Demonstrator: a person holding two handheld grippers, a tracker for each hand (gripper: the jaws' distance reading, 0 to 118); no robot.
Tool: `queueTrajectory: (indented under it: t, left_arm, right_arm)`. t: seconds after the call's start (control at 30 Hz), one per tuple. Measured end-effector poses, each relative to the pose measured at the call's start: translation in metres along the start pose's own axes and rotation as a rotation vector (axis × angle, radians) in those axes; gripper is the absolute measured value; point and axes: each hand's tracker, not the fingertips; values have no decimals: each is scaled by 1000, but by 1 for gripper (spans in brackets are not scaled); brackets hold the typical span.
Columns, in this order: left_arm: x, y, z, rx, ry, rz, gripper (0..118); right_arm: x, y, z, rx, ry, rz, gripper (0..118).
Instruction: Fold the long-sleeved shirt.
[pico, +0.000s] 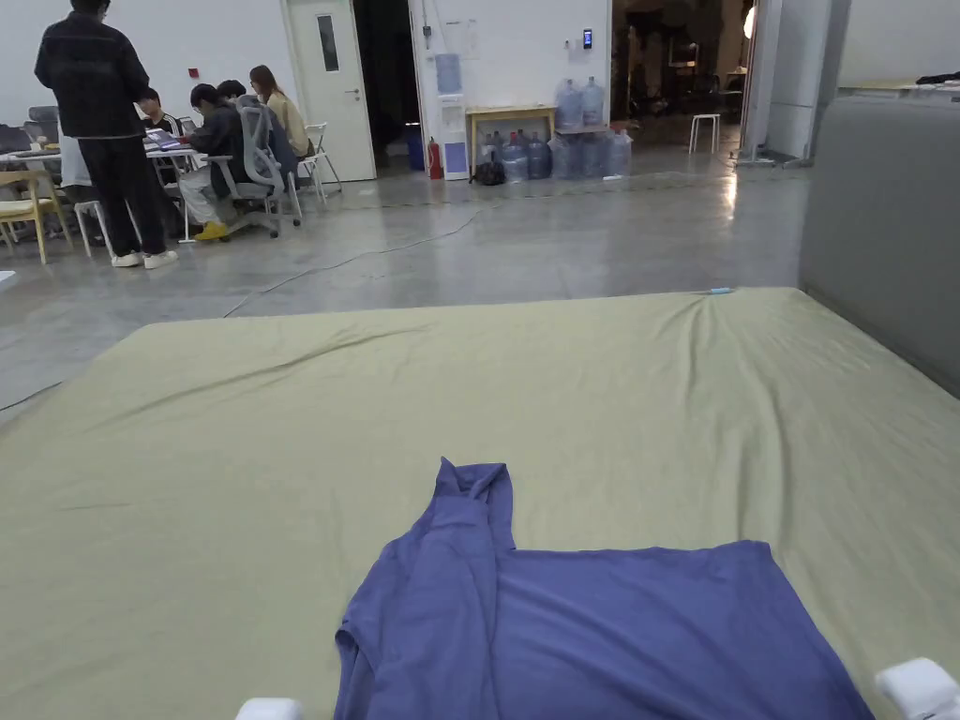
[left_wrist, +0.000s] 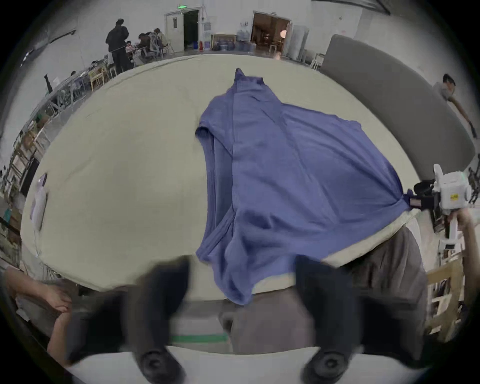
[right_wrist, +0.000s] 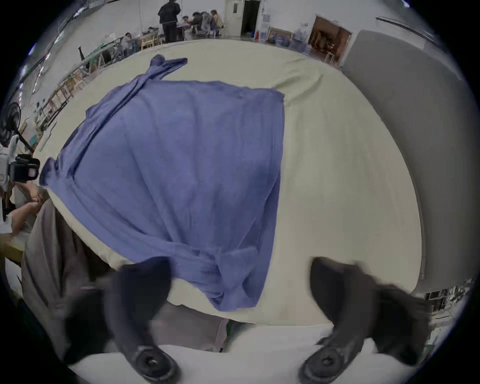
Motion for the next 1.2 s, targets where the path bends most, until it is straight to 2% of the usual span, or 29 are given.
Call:
queueTrajectory:
  t: [0.03,0.07,0.17,0.2,0.23,0.27,0.3,0.33,0.4,0.47,0.7,0.77,0.8,0.83,0.93,0.97,1.0,1.2]
  left_arm:
    - [2,0,6,-3,-11,6,102]
    - [0,3,11,8,-20,11,115]
    - [-2,21,27,50,-14,19,114]
    - [-2,29,31,58,-4,19,110]
    - [-2,36,36,95,20,17,93]
    - [0,43,40,130,23,-10,34]
    - [3,51,40,145,33,-29,0]
    - [3,58,38,156,72,-37,0]
    - [6,77,34,150,41,-30,0]
    - [12,99,24,153,36,-28,0]
    - [43,215,-22,203,42,-80,0]
    - [50,256,-48,200,38,-87,0]
    - [53,277,-64,204,38,-82,5]
    - [52,298,-83,206,39,-67,28]
    - [48,358,-140,159,28,14,63]
    - [45,374,-160,145,40,49,103]
    - [41,389,-177,157,34,69,112]
    - [29,448,-264,164,60,156,112]
  right_arm:
    - [2,2,5,15,-6,-1,113]
    - [5,6,10,27,-10,-8,113]
    - [5,24,27,62,-26,-47,112]
    - [5,32,34,101,-17,-76,105]
    - [3,40,41,147,-2,-92,82]
    - [1,48,45,181,3,-102,19]
    - [-3,56,44,192,-8,-129,0]
    - [-9,64,40,210,-10,-136,0]
    - [-20,83,36,225,32,-134,0]
    - [-29,106,22,218,34,-129,0]
    - [-41,181,-14,218,-38,-129,0]
    - [-43,193,-22,223,-32,-131,0]
    - [-44,197,-29,222,-25,-132,0]
    - [-46,200,-36,222,-20,-135,0]
    - [-51,203,-51,208,-14,-153,0]
    - [-53,202,-57,204,-10,-155,0]
    - [-55,201,-63,203,-1,-157,0]
    - [-57,179,-79,199,73,-210,0]
